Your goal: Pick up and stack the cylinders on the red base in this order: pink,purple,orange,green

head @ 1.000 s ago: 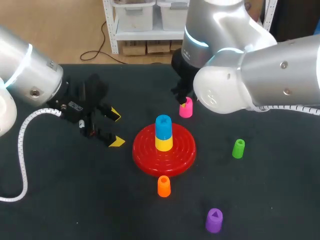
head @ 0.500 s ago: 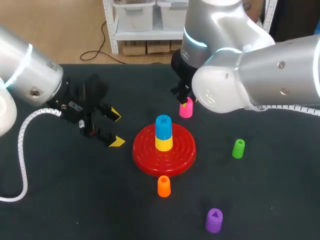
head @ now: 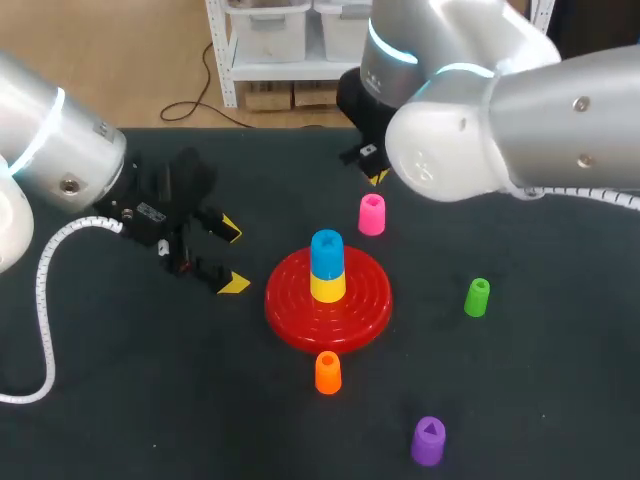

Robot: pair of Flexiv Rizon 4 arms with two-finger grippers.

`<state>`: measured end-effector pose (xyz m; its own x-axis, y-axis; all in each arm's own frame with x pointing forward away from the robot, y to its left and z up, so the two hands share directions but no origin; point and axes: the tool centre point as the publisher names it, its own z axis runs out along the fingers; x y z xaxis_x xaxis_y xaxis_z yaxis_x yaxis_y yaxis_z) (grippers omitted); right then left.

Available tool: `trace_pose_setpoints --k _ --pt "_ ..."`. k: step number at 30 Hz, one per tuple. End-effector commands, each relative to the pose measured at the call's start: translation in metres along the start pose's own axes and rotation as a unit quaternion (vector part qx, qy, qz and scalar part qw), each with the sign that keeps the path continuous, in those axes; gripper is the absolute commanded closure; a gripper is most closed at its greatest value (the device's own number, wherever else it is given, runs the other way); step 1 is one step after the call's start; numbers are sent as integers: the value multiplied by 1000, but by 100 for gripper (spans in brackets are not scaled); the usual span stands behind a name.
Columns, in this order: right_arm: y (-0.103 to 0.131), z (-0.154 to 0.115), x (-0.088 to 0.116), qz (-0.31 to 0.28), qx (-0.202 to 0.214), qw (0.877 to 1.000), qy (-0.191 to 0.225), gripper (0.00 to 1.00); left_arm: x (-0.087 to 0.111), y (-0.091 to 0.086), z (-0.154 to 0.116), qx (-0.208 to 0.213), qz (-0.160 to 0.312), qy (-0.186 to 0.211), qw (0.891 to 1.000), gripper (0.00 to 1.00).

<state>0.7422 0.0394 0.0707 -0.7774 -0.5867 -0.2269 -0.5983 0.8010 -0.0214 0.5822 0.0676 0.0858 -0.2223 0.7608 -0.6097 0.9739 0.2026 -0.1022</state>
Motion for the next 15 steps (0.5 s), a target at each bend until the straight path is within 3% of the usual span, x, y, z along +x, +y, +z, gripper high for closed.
trace_pose_setpoints --k 1,2,4,5,15 --pt "1 -6 7 -5 -2 1000 -4 100 0 1 0 1 0 2 1000 0" --pt "2 -6 8 -5 -2 1000 -4 93 0 1 0 1 0 2 1000 0" --pt "3 -6 8 -7 -1 1000 -5 55 0 1 0 1 0 2 1000 0" --pt "3 -6 9 -8 0 1000 -6 0 0 1 0 1 0 2 1000 0" --pt "4 1 12 -5 -1 1000 -3 0 0 1 0 1 0 2 1000 0"
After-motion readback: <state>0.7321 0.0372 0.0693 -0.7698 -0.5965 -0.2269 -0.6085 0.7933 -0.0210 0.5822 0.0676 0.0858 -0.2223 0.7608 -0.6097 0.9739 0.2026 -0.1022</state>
